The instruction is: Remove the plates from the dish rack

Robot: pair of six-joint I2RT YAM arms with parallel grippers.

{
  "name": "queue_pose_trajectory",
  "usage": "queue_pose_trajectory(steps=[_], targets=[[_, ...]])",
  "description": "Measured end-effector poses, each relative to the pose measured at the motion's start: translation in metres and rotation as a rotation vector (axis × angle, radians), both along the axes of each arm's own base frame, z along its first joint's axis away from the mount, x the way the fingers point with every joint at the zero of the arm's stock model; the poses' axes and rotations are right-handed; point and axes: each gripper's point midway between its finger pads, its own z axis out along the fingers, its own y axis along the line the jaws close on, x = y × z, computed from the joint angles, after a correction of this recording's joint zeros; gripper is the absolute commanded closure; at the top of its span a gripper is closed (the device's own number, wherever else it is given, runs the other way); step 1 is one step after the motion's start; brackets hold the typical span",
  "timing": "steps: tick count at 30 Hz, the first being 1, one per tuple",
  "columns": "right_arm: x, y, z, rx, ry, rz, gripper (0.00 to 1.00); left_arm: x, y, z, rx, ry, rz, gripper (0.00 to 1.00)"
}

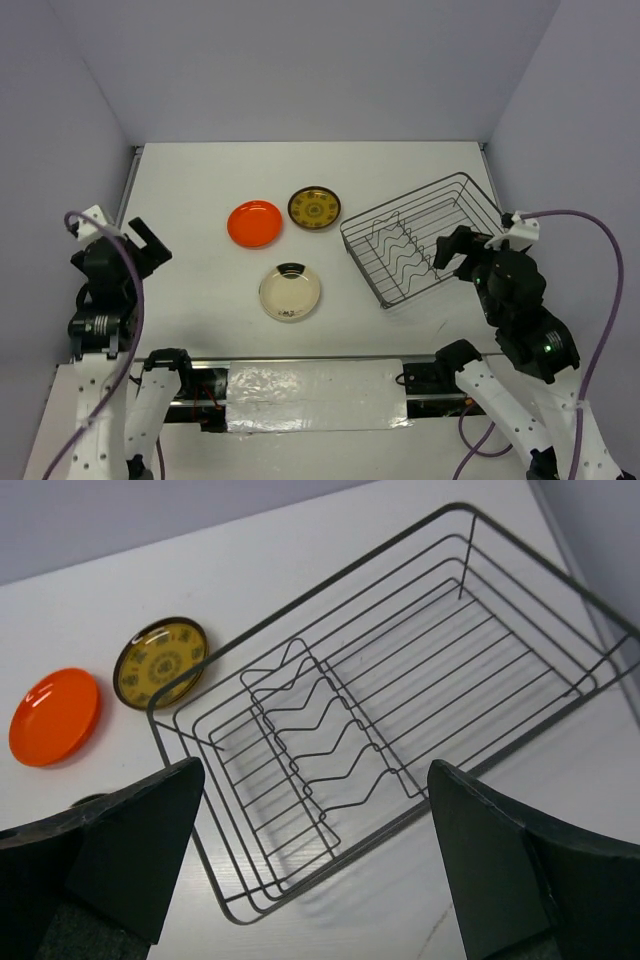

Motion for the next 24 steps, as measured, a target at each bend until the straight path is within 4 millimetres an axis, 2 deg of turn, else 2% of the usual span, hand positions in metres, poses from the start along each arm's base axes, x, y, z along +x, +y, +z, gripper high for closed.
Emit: queue_pose_trajectory(steps=[2,5,12,24], targets=[[-0.011,-0.007,0.016,-0.004,-0.035,-0.007,0.00,-0.013,-0.005,0.023,0.002,-0.117,-0.022,0.01],[-0.017,-0.012,0.026,-0.023,-0.047,-0.005,0.00,-0.018,-0.016,0.034,0.004,-0.186,-0.080,0.00],[-0.025,-0.015,0.021,-0.057,-0.025,0.010,0.00,-0.013,-0.035,0.015,-0.011,-0.137,-0.182,0.00],[-0.025,-0.013,0.019,-0.067,-0.016,0.027,0.00,-0.016,-0.045,0.020,-0.010,-0.166,-0.229,0.00]])
